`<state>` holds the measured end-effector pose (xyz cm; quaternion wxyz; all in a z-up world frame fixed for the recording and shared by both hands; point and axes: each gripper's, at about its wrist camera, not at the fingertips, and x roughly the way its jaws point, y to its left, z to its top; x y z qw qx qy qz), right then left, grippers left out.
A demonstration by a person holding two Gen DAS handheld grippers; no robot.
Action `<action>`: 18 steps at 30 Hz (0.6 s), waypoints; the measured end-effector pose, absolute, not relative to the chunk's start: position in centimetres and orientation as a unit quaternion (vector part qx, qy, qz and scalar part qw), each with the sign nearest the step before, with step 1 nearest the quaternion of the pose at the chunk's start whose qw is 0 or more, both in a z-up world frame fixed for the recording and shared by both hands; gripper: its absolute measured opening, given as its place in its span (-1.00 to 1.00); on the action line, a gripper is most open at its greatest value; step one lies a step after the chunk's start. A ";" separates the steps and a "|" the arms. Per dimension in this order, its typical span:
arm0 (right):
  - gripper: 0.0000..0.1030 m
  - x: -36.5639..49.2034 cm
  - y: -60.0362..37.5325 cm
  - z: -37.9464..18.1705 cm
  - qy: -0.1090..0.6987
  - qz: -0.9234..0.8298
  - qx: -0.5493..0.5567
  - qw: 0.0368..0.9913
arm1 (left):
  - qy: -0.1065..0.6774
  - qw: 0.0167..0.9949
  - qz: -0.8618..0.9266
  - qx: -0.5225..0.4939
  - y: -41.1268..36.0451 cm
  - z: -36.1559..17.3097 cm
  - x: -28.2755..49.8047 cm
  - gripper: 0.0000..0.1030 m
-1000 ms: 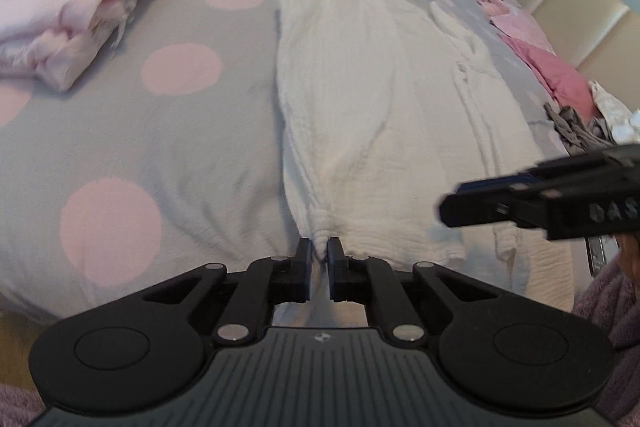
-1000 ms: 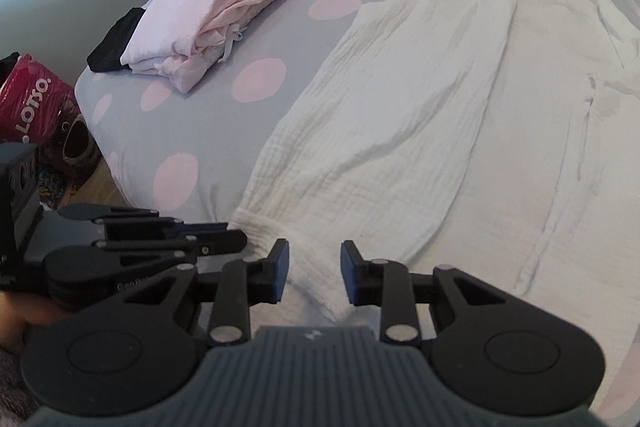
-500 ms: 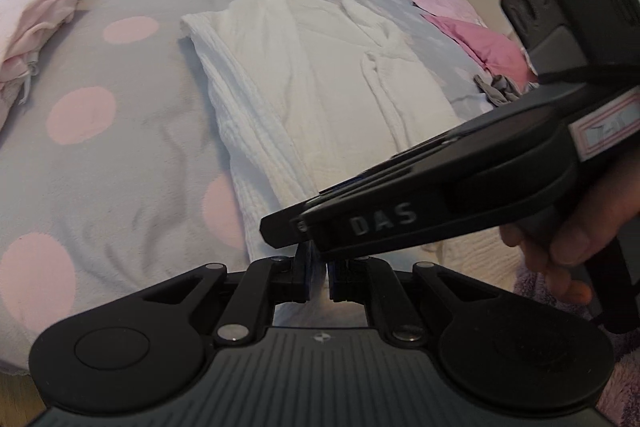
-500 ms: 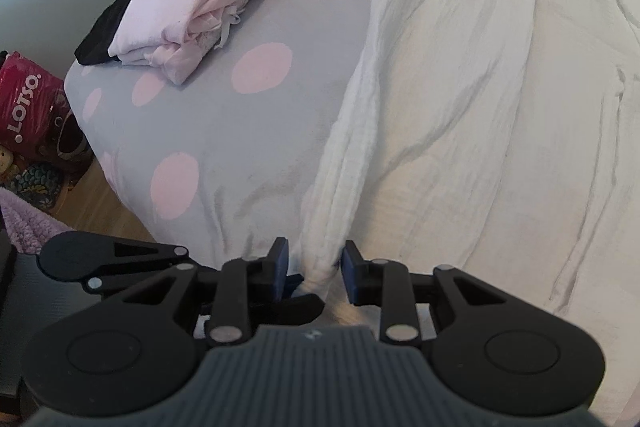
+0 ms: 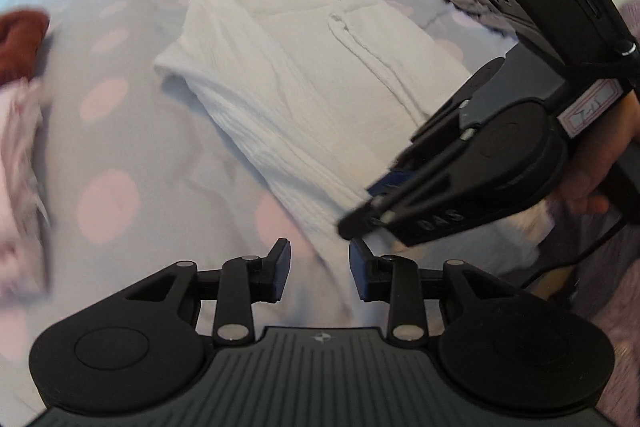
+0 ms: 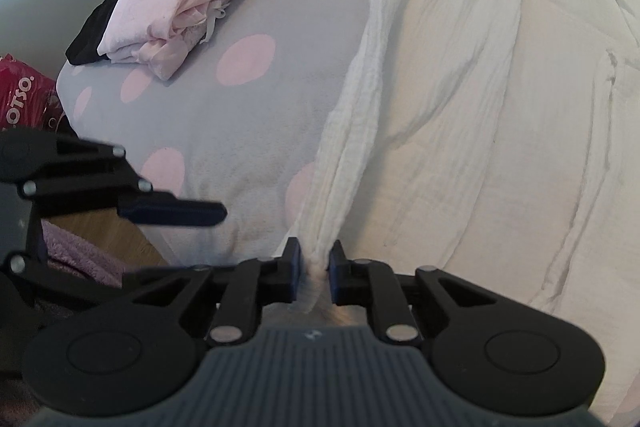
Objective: Fold clothes
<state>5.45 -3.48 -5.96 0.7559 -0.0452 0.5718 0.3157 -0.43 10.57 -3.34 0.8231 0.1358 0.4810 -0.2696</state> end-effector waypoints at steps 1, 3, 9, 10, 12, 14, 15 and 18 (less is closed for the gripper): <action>-0.68 5.5 -3.5 -5.9 0.572 0.316 -0.044 0.756 | 0.473 0.822 -0.270 0.164 10.5 -3.2 0.2 -0.41; -0.68 5.6 -3.6 -6.0 0.575 0.315 -0.038 0.754 | 0.447 0.821 -0.274 0.227 10.2 -3.3 1.6 -0.41; -0.68 5.9 -4.0 -6.2 0.583 0.314 -0.019 0.749 | 0.329 0.796 -0.297 0.411 9.7 -5.4 4.4 -0.41; -0.68 5.9 -4.1 -6.3 0.585 0.314 -0.016 0.748 | 0.305 0.788 -0.302 0.442 9.7 -5.9 4.8 -0.41; -0.68 6.1 -4.2 -6.4 0.589 0.313 -0.008 0.745 | 0.263 0.770 -0.311 0.491 9.9 -7.0 5.7 -0.41; -0.68 6.2 -4.3 -6.5 0.592 0.314 0.000 0.742 | 0.243 0.751 -0.324 0.521 10.2 -7.9 6.9 -0.41; -0.68 6.2 -4.2 -6.5 0.594 0.315 0.002 0.740 | 0.233 0.742 -0.330 0.535 10.3 -8.3 7.5 -0.41; -0.68 6.3 -4.2 -6.7 0.598 0.318 0.004 0.736 | 0.205 0.707 -0.344 0.583 10.5 -9.6 9.4 -0.41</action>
